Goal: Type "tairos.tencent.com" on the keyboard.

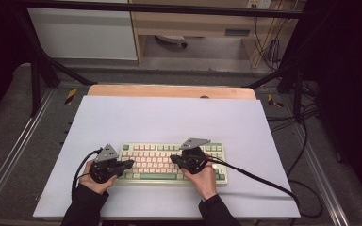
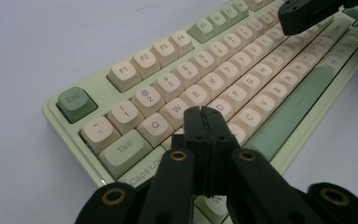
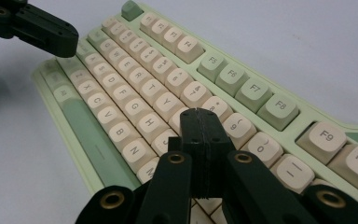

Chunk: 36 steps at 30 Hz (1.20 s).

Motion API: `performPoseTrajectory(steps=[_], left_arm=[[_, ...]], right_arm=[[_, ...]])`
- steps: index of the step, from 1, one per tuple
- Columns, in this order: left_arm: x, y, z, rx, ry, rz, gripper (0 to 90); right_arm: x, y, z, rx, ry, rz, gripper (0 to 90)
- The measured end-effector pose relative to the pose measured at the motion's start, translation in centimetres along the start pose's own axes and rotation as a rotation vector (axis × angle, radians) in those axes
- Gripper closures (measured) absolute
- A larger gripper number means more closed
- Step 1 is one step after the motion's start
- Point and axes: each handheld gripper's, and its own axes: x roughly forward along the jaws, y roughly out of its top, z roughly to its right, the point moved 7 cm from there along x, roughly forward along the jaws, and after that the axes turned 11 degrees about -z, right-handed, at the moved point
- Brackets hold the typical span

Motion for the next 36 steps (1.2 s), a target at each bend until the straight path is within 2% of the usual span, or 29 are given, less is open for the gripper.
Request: performPoseTrajectory(steps=[11,23,27,36], left_arm=[[0.0,0.0,0.0,0.001,0.0,0.0,89.5],[0.0,0.1,0.1,0.002,0.001,0.002,89.5],[0.0,0.1,0.1,0.003,0.002,0.003,89.5],[0.0,0.4,0.4,0.009,0.003,0.007,89.4]], right_arm=[[1.1,0.3,0.2,-0.006,-0.014,-0.015,90.0],[1.6,0.0,0.2,-0.012,-0.028,-0.033,90.0],[1.0,0.2,0.1,-0.023,-0.021,-0.015,90.0],[-1.2,0.4,-0.4,-0.039,-0.011,-0.016,90.0]])
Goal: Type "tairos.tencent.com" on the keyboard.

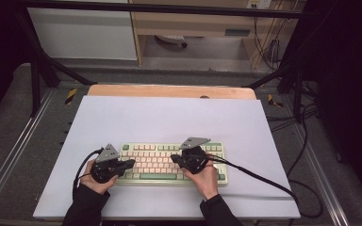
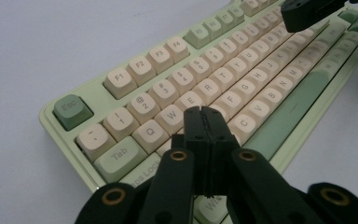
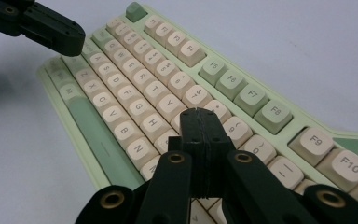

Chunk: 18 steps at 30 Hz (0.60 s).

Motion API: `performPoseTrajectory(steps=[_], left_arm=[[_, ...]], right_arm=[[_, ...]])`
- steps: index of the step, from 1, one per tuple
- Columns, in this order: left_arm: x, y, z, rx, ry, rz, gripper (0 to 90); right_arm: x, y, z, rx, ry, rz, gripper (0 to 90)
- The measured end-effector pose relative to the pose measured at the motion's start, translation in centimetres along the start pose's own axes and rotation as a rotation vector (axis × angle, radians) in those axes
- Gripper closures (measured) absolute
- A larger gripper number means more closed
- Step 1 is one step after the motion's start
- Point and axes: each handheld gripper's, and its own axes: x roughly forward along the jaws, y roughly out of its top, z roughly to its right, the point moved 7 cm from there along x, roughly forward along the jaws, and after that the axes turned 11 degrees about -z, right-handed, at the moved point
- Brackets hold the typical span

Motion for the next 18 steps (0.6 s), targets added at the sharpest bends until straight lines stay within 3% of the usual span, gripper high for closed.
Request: performPoseTrajectory(steps=[18], left_arm=[[0.6,1.2,0.6,0.013,0.012,-0.009,89.4]], right_arm=[[-2.0,-2.1,0.9,0.028,0.022,-0.004,90.0]])
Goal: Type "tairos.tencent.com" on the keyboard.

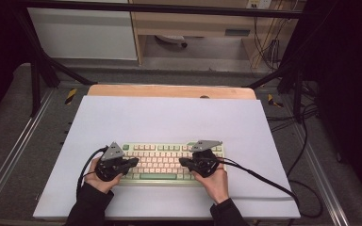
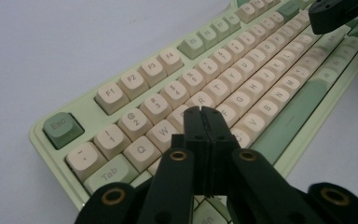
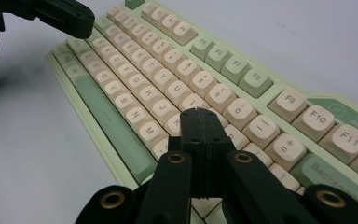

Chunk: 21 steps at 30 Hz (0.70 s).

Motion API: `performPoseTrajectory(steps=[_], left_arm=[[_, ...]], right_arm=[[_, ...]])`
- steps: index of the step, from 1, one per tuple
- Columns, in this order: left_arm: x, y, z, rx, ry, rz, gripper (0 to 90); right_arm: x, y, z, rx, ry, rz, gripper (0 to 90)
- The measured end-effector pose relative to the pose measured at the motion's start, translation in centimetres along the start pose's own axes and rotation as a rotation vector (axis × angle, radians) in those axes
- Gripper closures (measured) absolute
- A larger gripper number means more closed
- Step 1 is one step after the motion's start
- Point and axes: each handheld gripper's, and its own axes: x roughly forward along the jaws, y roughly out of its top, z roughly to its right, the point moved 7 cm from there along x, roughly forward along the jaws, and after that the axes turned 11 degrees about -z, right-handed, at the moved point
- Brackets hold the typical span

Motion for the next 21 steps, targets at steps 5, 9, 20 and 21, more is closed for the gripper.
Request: performPoseTrajectory(steps=[5,9,20,21], left_arm=[[0.3,0.6,0.1,0.003,0.004,-0.002,89.3],[0.6,1.3,0.2,0.007,0.005,-0.003,89.3],[2.3,2.4,0.4,0.008,0.013,-0.016,89.4],[2.5,2.4,0.4,0.007,0.013,-0.019,89.4]], right_arm=[[-0.5,-0.7,0.3,0.001,0.001,-0.01,90.0],[-0.7,-1.3,0.5,0.005,-0.003,-0.012,90.0],[-1.1,-1.9,0.6,0.008,-0.002,-0.011,90.0],[-1.1,-1.9,0.6,0.005,-0.001,-0.011,90.0]])
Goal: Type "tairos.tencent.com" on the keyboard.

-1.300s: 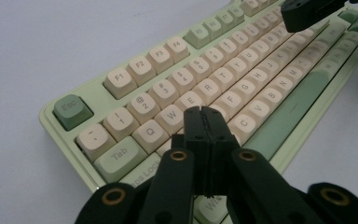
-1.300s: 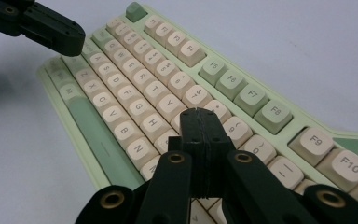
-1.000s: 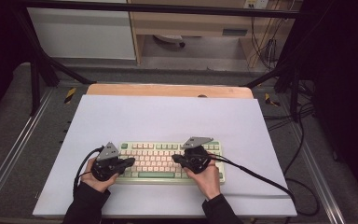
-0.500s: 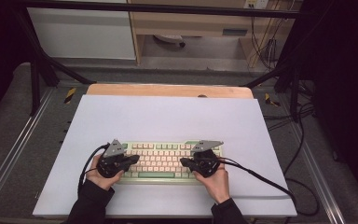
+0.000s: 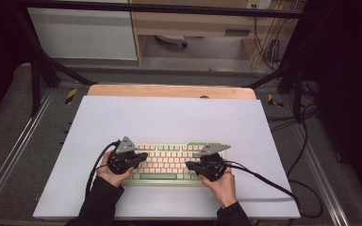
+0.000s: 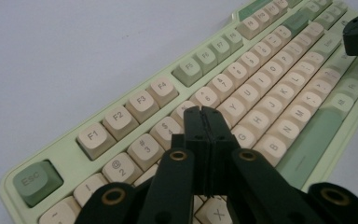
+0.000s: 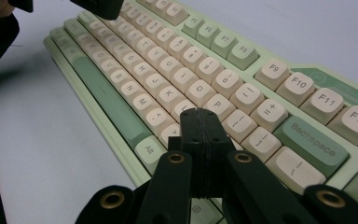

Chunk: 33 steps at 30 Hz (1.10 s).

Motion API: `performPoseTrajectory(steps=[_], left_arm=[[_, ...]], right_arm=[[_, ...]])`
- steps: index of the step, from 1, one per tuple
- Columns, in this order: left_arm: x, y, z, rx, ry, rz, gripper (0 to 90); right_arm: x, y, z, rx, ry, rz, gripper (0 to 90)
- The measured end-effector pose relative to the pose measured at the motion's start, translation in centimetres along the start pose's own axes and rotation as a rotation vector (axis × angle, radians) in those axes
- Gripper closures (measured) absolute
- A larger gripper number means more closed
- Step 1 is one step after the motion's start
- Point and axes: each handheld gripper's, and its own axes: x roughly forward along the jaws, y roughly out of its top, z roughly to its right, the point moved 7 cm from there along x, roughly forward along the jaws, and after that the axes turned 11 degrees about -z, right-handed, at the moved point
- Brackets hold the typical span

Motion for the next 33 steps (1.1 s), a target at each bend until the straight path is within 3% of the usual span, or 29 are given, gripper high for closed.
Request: performPoseTrajectory(steps=[25,33], left_arm=[[2.0,-0.5,0.2,0.015,0.0,-0.036,89.6],[1.4,-0.3,0.5,0.019,-0.011,-0.017,89.6]], right_arm=[[0.0,-0.1,-0.2,-0.003,0.004,-0.002,90.0],[0.0,-0.1,-0.2,-0.004,0.007,-0.001,90.0]])
